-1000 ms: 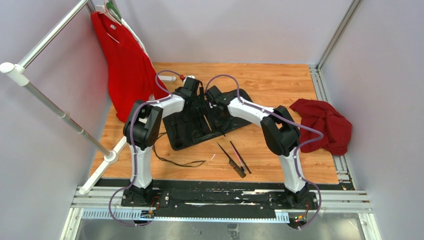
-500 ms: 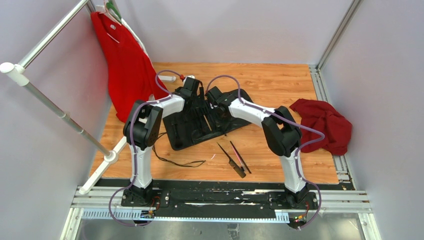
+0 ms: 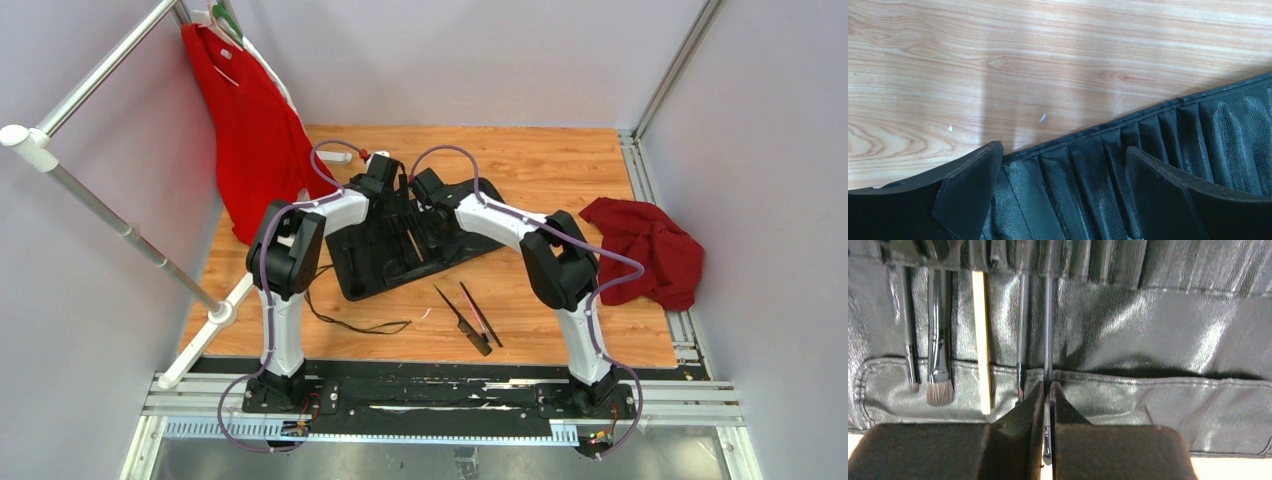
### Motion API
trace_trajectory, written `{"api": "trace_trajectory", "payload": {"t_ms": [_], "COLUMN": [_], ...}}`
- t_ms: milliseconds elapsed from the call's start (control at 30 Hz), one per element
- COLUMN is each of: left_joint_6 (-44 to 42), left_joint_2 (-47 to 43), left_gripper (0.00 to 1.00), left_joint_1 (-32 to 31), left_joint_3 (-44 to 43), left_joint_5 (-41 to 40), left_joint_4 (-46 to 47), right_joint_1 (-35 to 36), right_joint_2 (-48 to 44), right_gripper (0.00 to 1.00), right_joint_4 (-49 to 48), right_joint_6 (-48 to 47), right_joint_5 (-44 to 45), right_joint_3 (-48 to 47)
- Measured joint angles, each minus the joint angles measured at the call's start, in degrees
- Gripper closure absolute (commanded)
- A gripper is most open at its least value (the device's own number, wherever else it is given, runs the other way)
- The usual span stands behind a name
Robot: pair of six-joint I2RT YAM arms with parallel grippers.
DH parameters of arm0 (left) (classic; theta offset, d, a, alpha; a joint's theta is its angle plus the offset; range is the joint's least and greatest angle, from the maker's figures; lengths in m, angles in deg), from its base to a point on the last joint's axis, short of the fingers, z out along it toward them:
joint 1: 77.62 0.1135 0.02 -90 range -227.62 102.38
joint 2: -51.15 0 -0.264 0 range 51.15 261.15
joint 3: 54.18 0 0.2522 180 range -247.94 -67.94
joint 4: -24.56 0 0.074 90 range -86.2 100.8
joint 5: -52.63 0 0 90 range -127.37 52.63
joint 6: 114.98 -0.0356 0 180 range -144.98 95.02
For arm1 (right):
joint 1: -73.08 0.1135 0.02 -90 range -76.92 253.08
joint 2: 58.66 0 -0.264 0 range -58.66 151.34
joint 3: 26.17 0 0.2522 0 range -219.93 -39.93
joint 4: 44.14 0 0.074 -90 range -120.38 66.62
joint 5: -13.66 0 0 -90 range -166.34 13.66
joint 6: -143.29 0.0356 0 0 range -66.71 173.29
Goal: Organize the makeup
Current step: Place the makeup brush in the storage box.
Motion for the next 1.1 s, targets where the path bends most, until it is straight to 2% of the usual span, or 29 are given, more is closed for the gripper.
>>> {"api": "trace_trajectory", "payload": {"t_ms": [367,733,867,967,1100], "left_joint_6": [-0.2,-0.4,-0.4,-0.4,-0.5], "left_joint_2": [0.0,0.0,0.0,0.0,0.0], "left_gripper": [0.01,0.00,0.00,0.00,0.00], "left_joint_1": [0.0,0.0,0.0,0.0,0.0], "left_joint_3": [0.0,0.0,0.0,0.0,0.0], "left_joint_5": [0.1,0.2,0.2,0.3,0.3], "left_joint_4": [0.0,0.0,0.0,0.0,0.0], "right_joint_1": [-0.5,-0.9,-1.0,-1.0,-1.0], "right_joint_2": [3.7,4.6,5.2,5.3,5.0], "right_gripper": [0.99,0.99,0.83,0.75,0.72], "right_joint_4": [-1.8,-9.2,-10.6,-11.5,-12.6], "right_joint_6": [-0.3,-1.1,-1.1,-1.4,-1.4], "right_joint_5": [0.0,0.0,0.0,0.0,0.3], "right_joint_3": [-4.2,-3.6,-3.5,-3.4,-2.5]}}
